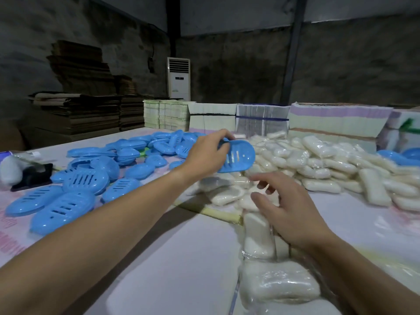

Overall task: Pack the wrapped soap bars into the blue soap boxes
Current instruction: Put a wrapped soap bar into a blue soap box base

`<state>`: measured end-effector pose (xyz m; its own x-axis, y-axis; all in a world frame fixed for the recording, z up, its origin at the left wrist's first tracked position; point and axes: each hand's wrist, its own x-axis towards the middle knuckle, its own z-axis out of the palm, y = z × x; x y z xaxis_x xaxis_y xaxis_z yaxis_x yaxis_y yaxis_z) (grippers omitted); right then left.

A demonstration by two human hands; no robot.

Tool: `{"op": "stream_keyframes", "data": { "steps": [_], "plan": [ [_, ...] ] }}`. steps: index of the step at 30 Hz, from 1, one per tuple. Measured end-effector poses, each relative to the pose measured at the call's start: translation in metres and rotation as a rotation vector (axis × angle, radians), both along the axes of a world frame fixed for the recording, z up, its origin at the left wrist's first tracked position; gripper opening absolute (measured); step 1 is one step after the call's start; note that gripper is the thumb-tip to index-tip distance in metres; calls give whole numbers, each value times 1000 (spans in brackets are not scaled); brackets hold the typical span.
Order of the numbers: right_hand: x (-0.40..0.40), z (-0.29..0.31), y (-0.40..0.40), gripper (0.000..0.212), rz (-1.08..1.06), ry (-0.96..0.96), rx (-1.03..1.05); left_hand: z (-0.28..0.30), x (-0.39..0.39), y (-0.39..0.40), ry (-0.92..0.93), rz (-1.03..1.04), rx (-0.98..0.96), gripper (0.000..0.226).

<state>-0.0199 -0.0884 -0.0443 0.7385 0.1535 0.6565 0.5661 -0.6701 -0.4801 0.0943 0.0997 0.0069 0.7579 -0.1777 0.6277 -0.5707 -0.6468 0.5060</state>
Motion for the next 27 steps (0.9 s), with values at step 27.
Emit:
{"op": "stream_keyframes", "data": {
  "steps": [27],
  "plan": [
    [-16,31,-76,27,-415,209,382,-44,-69,-84,208,-543,136,71]
  ]
}}
